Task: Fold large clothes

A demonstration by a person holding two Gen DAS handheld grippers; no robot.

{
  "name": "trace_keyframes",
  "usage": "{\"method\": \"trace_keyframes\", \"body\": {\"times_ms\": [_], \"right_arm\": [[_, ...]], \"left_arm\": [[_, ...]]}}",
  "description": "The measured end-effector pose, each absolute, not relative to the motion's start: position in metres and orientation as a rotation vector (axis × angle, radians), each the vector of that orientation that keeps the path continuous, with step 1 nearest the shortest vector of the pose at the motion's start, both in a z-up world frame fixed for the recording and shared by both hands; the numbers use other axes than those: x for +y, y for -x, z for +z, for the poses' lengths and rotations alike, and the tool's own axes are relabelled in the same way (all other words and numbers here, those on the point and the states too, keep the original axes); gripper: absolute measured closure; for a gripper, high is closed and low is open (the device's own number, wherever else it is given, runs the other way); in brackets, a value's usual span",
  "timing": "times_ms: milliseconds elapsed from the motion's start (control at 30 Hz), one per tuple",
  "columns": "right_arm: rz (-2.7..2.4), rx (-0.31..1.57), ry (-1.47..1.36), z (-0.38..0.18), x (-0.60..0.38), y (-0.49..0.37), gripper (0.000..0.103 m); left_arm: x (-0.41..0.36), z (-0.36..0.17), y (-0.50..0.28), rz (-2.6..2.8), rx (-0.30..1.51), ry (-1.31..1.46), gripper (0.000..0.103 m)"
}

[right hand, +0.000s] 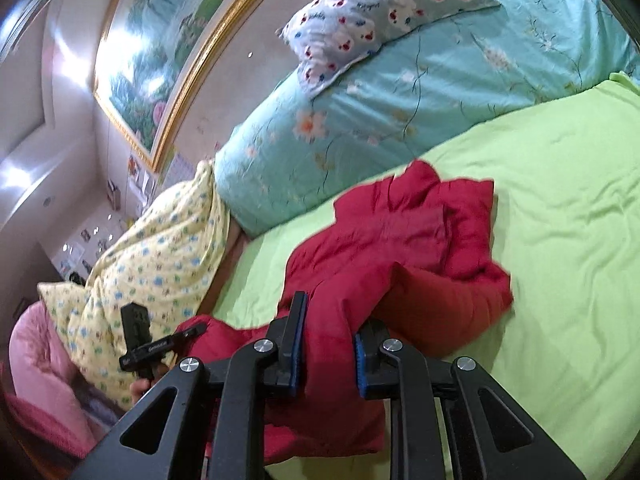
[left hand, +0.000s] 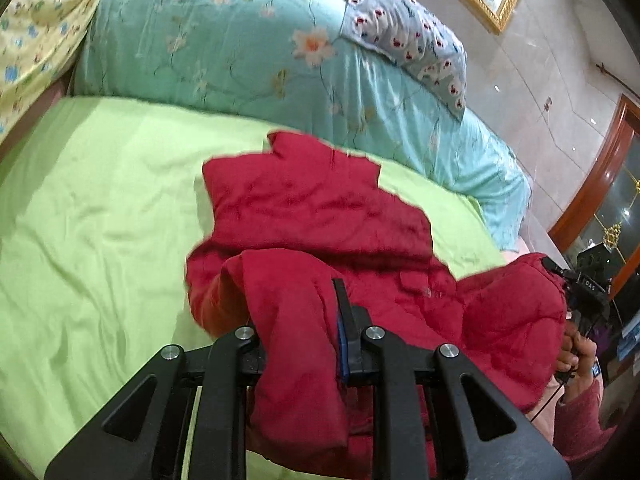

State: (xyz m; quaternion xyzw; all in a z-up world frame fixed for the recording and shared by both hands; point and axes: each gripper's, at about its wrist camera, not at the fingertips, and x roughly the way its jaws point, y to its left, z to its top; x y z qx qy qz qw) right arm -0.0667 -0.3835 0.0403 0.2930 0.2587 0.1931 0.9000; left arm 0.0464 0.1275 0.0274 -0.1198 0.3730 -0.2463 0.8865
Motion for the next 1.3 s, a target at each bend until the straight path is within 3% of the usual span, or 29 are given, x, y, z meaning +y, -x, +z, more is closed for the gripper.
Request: {"method": "trace_keyframes", "body": {"times_ms": [600, 1300], "right_arm": [[0.116, 0.473, -0.657, 0.028, -0.423, -0.075, 0.084], [-0.107, 0.554, -0.717, -0.066, -0.454, -0.211, 0.082]], "left_arm": [[0.095, 0.028, -0.193, -0.357, 0.733, 0.259, 0.085], [0.06, -0.059, -0.347, -0.215, 0.88, 0.25, 0.082]]}}
